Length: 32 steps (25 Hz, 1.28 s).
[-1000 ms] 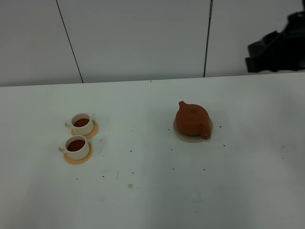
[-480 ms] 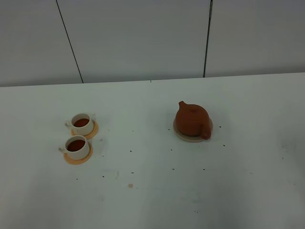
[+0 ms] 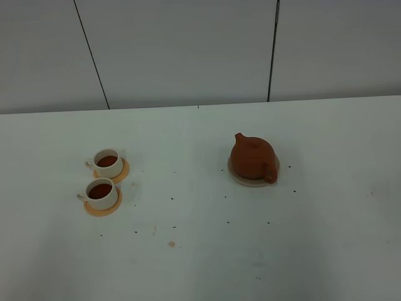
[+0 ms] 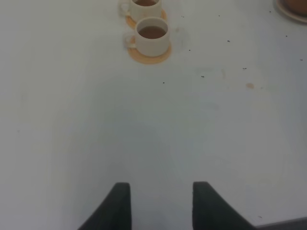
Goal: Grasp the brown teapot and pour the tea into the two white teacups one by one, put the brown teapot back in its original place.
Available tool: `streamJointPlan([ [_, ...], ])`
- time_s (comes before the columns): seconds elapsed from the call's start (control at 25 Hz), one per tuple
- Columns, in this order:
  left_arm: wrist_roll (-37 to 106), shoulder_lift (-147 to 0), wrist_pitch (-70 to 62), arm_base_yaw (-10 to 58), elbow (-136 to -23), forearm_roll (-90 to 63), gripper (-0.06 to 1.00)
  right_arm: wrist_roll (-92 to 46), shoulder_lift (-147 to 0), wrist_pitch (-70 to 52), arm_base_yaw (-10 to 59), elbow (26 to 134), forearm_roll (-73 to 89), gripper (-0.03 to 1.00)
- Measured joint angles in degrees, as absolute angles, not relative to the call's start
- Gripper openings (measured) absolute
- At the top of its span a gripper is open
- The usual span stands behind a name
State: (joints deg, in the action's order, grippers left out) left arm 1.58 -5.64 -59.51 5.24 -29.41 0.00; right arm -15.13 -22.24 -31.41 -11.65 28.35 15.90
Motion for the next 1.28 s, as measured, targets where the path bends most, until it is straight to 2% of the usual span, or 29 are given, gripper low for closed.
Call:
streamJointPlan([
  [0.16,1.6,-5.6,-59.5,5.2,-29.4,0.0,0.37,-12.7,-21.6,-40.8,-13.0,33.6,14.6,0.16],
  [0.32,1.6,-5.6,-59.5,5.2,-29.4,0.0,0.37,-11.2,-18.5,-49.0,-13.0,34.1,14.3,0.16],
  [0.64,1.6,-5.6,-59.5,5.2,-29.4,0.0,0.37,-5.5,-1.4,-61.8,-13.0,34.1,8.3,0.16],
  [0.88,1.6,-5.6,-59.5,5.2,-29.4,0.0,0.37,-5.1,0.4,-65.8,-11.9,30.9,8.7,0.17],
  [1.28,1.6,-5.6,-59.5,5.2,-29.4,0.0,0.37,-5.9,0.4,-66.3,-4.3,29.9,8.7,0.18],
])
